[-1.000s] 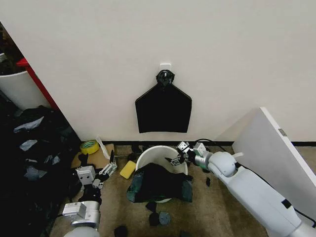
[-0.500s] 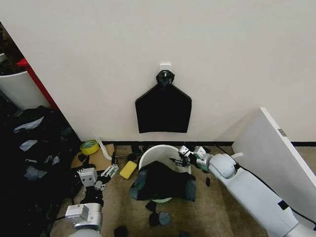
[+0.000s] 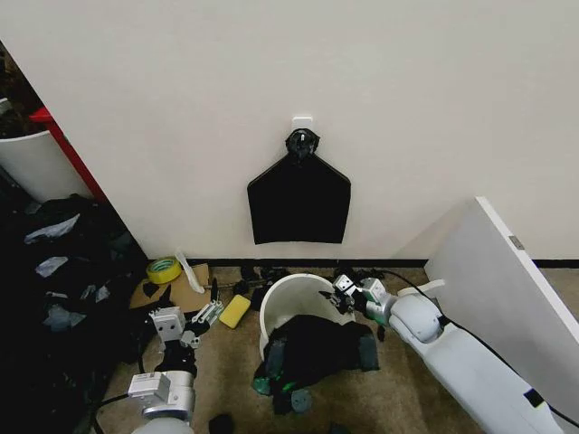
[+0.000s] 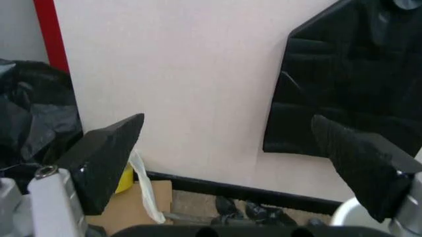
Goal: Place the garbage bag over the trash bin.
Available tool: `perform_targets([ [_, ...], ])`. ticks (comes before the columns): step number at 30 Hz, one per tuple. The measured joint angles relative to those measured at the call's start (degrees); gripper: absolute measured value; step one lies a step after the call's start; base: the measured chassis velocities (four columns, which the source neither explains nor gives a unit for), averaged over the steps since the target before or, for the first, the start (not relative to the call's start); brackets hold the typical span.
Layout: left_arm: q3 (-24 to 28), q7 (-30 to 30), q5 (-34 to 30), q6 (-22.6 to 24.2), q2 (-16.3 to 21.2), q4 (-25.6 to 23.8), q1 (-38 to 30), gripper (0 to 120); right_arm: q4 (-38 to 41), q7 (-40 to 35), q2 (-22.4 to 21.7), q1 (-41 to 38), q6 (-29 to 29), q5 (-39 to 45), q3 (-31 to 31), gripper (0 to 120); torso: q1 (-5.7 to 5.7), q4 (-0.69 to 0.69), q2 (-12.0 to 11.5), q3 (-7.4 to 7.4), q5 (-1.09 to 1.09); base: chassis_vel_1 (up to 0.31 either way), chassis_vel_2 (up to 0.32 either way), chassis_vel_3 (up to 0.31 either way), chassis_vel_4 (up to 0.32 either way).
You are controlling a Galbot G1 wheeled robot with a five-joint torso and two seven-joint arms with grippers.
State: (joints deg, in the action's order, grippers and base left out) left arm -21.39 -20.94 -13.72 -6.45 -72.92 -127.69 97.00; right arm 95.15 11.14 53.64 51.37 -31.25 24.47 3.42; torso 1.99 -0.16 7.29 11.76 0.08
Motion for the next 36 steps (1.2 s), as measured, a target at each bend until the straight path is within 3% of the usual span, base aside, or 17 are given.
perform_targets([
  [2, -0.01, -0.08, -0.05, 0.00, -0.03, 0.04, -0.01, 100, 3.26, -9.16, -0.30, 0.66, -5.39, 9.02, 0.05, 1, 0.00, 0.01, 0.00, 0.00, -0.01, 0.000, 0.000, 0.000, 0.000],
  [3, -0.01, -0.08, -0.05, 0.00, -0.03, 0.04, -0.01, 100, 3.26, -9.16, -0.30, 0.66, -5.39, 9.02, 0.05, 1, 0.00, 0.01, 0.00, 0.00, -0.01, 0.000, 0.000, 0.000, 0.000],
  [7, 0.07, -0.22, -0.08, -0.02, -0.12, 0.05, -0.17, 100, 9.32, -25.40, -0.47, 3.70, -7.78, 24.85, -0.56, 0, 0.00, -0.03, 0.00, 0.00, -0.04, 0.000, 0.000, 0.000, 0.000],
  [9, 0.07, -0.32, -0.16, -0.06, -0.08, 0.18, -0.37, 100, 12.56, -34.48, -0.14, 6.43, -5.38, 31.98, -1.27, 0, 0.00, -0.03, 0.00, 0.01, -0.05, 0.000, 0.000, 0.000, 0.000],
  [10, 0.07, -0.32, -0.16, -0.06, -0.08, 0.18, -0.37, 100, 12.56, -34.48, -0.14, 6.43, -5.38, 31.98, -1.27, 0, 0.00, -0.03, 0.00, 0.01, -0.05, 0.000, 0.000, 0.000, 0.000],
  [16, -0.08, -0.83, -0.87, -0.05, 0.16, 0.45, -1.18, 100, 18.98, -52.31, 3.53, 15.05, 5.74, 42.68, -3.73, 0, 0.00, -0.03, 0.00, 0.00, -0.05, 0.000, 0.000, 0.000, 0.000],
  [25, 0.23, -1.15, -0.83, 0.10, 0.28, 0.78, -1.56, 100, 21.24, -67.43, 12.31, 21.41, 16.43, 44.14, -5.88, 0, 0.00, -0.02, 0.00, -0.01, -0.05, 0.000, 0.000, 0.000, 0.000],
  [36, 0.48, -1.42, -0.19, 0.11, 0.40, 0.54, -1.19, 100, 18.92, -72.10, 15.87, 21.02, 21.37, 40.89, -5.38, 0, 0.00, -0.02, 0.00, -0.01, -0.05, 0.000, 0.000, 0.000, 0.000],
])
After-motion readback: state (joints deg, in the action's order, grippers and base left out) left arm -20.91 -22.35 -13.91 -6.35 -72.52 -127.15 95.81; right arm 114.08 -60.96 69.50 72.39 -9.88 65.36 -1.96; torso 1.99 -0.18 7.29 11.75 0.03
